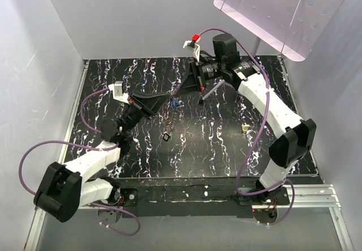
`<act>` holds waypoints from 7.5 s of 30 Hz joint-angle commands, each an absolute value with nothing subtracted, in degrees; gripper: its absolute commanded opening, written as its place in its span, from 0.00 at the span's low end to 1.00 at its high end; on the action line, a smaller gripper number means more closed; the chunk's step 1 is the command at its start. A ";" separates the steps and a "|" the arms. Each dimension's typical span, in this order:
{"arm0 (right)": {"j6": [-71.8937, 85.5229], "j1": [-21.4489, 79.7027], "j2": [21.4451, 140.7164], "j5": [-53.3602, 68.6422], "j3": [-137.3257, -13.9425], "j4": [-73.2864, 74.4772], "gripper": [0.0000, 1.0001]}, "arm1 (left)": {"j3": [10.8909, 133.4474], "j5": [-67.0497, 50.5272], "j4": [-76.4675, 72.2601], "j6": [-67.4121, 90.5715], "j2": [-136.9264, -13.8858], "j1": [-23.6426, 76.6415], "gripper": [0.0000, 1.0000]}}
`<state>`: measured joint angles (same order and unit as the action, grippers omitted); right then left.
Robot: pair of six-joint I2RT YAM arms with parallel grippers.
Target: Put the keys on the keyring
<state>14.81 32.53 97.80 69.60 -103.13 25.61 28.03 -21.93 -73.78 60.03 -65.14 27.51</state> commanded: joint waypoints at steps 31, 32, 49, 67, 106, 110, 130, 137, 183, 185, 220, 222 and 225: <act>5.81 32.44 92.29 70.66 -104.14 33.47 0.38 | 29.97 -23.37 -87.72 58.80 -61.88 27.60 0.00; 4.15 32.08 92.02 70.66 -104.41 34.53 0.39 | 30.06 -23.81 -87.45 58.89 -61.96 27.60 0.00; -22.05 30.85 86.76 60.30 -97.75 53.26 0.58 | 43.92 -30.07 -9.13 27.73 -49.39 23.73 0.00; -26.02 29.09 81.30 54.67 -82.09 50.27 0.60 | 73.64 -11.34 36.90 3.26 -73.11 8.18 0.00; -27.77 19.08 69.00 55.28 -69.18 48.34 0.61 | 87.66 -7.64 19.35 11.42 -90.92 -8.70 0.94; -30.32 15.57 64.44 54.23 -66.98 50.53 0.61 | 75.18 -15.88 15.21 18.87 -75.89 -10.37 0.98; -10.38 1.59 46.58 45.61 -76.81 53.79 0.75 | 60.82 -35.51 33.39 26.10 -44.56 -10.55 0.98; -14.68 -2.63 44.39 55.36 -77.52 56.43 0.80 | 62.75 -38.32 37.00 26.28 -44.91 -9.41 0.98; 2.11 -20.04 48.43 67.76 -72.25 47.11 0.91 | 61.00 -32.87 34.63 16.61 -42.19 -2.02 0.98; 2.37 -20.21 48.60 67.50 -72.16 46.85 0.91 | 60.65 -32.87 34.72 16.44 -42.01 -1.93 0.98; 3.52 -20.83 46.67 64.16 -70.49 46.49 0.93 | 60.29 -31.64 35.77 15.64 -40.52 -1.76 0.98; 3.52 -20.83 46.67 63.99 -70.49 46.49 0.93 | 60.29 -31.64 35.77 15.64 -40.52 -1.76 0.98; 3.52 -20.74 46.49 63.63 -70.40 46.49 0.93 | 60.38 -31.55 35.95 15.47 -40.52 -1.76 0.98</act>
